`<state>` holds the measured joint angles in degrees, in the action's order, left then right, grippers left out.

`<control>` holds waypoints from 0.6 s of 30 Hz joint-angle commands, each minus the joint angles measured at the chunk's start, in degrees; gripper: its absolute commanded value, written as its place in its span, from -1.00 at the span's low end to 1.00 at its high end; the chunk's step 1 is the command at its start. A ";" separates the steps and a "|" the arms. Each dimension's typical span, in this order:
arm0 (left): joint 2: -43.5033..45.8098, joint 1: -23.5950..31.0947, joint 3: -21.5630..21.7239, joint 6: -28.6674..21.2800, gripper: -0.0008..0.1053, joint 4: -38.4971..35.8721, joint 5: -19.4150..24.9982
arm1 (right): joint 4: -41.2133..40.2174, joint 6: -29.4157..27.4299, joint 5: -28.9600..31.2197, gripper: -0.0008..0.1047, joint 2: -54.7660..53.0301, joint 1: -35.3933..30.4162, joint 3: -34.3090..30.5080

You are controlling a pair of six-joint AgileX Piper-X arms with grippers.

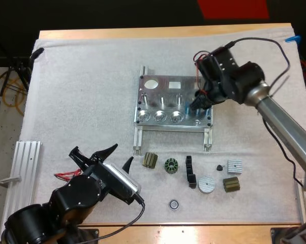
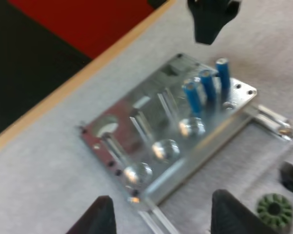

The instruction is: Load cells from left to right

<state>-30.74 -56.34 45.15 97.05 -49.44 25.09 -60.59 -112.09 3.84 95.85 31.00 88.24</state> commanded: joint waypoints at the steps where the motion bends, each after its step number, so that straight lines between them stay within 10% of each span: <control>1: 0.39 0.96 0.02 -0.86 -0.14 2.37 2.17 | -0.13 0.77 -1.50 0.03 -2.49 -0.18 0.05; 8: -0.37 13.79 0.02 -6.89 -0.14 10.68 -2.69 | 0.69 -1.01 -0.18 0.03 -8.51 -0.44 0.05; 18: -7.99 45.78 0.02 -10.08 -0.14 19.51 -32.48 | 3.93 -0.52 -1.61 0.03 -12.51 -10.20 0.05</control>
<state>-38.83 -10.82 45.15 87.01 -31.04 -4.75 -57.11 -112.69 2.86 84.58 21.23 88.24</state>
